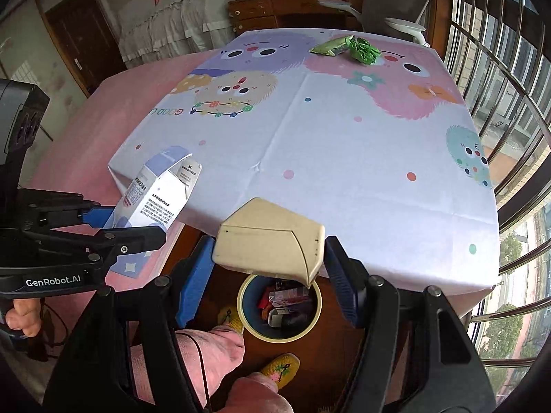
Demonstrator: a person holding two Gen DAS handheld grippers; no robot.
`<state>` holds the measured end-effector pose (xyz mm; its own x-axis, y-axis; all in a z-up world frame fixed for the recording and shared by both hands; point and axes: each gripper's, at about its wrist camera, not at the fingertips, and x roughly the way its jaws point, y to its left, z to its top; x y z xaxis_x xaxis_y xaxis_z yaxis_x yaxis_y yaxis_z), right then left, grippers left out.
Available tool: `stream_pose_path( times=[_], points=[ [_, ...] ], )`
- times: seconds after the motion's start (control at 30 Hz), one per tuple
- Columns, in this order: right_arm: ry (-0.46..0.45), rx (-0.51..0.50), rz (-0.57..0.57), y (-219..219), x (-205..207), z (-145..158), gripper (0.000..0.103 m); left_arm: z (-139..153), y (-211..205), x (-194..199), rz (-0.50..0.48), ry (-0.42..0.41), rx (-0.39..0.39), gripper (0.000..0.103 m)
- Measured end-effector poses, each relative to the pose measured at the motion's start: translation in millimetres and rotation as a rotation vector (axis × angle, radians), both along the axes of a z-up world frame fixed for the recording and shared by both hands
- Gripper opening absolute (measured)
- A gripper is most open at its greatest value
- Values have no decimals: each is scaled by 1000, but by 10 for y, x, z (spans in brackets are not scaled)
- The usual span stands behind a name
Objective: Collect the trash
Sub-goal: 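Lift the lens-solution box and beige box off the table with both tools, then carry the lens-solution box and beige box down over the trash bin, then open both grippers to drop the two boxes into the bin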
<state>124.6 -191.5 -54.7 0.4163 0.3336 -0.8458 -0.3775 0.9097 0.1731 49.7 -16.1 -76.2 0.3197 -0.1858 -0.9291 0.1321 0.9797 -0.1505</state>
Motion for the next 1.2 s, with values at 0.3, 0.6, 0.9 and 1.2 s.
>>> stream_pose_path(
  times=[0.3,0.6,0.9,1.2],
  points=[
    [177,-37,-2,115,-275,-923,62,-780,27,-432,21,125,-20,36],
    [274,-120,-65,215,-285,-2363,62,-1991,54,-469,37,195,-25,37],
    [310,-120,-131,78,-298,-3248,62,-2745,-38,-440,32,223,-32,39],
    [298,-134,-161,156,-134,-3355,68,-2864,53,-388,88,226,-13,88]
  ],
)
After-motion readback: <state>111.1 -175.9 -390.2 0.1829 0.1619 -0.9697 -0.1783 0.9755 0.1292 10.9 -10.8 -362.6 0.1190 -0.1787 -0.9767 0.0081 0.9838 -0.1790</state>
